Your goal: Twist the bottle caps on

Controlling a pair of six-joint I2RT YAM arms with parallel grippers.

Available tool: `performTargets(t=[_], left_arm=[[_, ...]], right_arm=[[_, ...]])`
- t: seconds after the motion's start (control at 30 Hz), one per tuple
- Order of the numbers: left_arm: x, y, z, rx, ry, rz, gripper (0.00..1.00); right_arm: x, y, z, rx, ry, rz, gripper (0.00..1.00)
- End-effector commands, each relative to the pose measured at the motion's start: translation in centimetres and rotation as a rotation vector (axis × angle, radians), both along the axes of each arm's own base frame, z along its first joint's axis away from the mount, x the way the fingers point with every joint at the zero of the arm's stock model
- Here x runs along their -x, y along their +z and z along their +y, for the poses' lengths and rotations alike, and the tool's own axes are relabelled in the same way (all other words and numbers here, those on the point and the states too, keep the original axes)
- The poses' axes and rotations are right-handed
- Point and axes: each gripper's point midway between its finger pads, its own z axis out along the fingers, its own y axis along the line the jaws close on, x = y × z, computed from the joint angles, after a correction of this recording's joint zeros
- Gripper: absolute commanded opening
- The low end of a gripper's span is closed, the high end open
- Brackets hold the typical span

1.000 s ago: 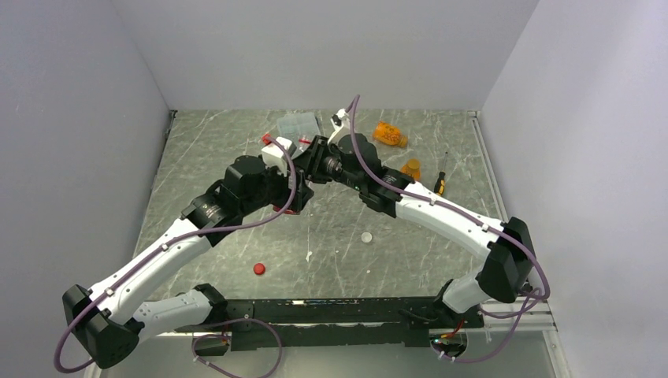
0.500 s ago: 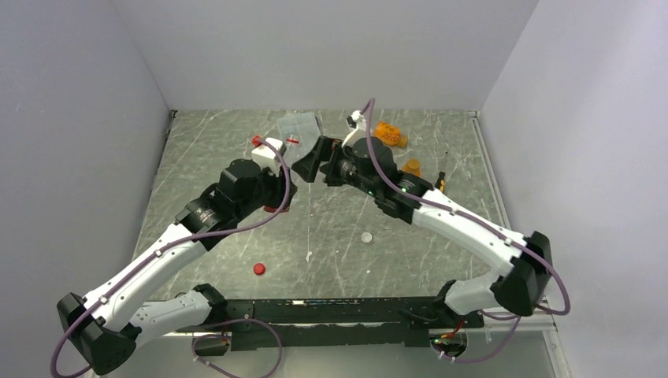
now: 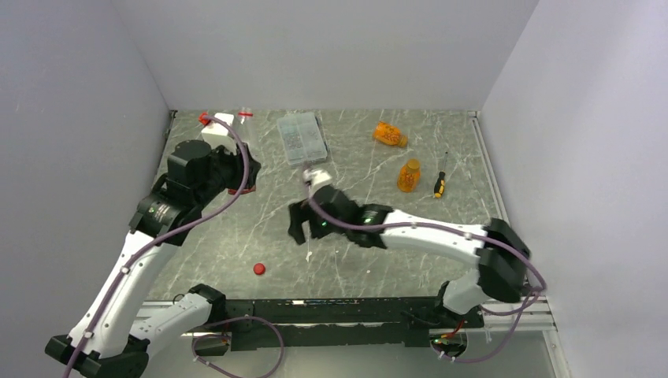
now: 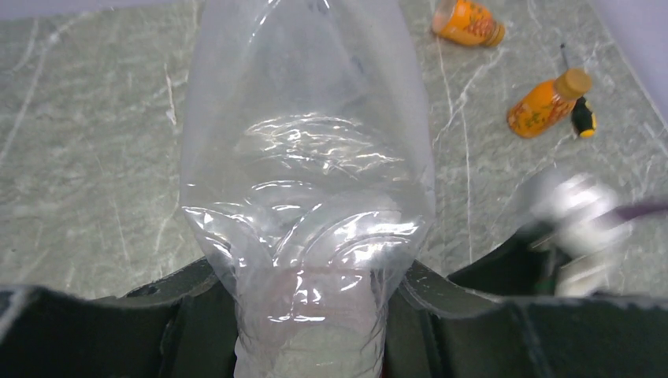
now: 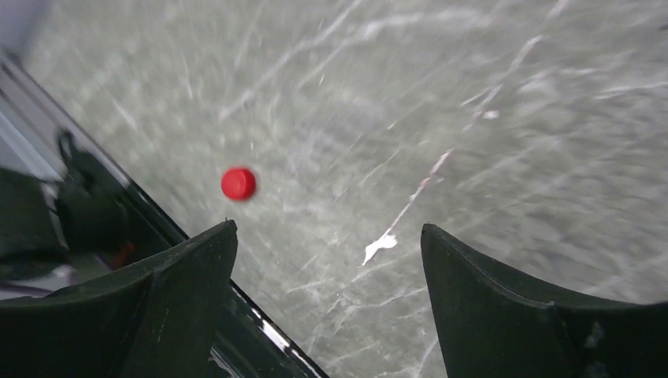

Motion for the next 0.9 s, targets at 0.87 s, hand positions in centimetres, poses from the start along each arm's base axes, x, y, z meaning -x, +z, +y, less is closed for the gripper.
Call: performTargets(t=[0.87], left_arm=[[1.9, 7.6, 6.5, -0.063, 0.257, -0.166, 0.39]], right_arm=[[8.1, -13.0, 15.7, 0.416, 0.408, -0.080, 0.51]])
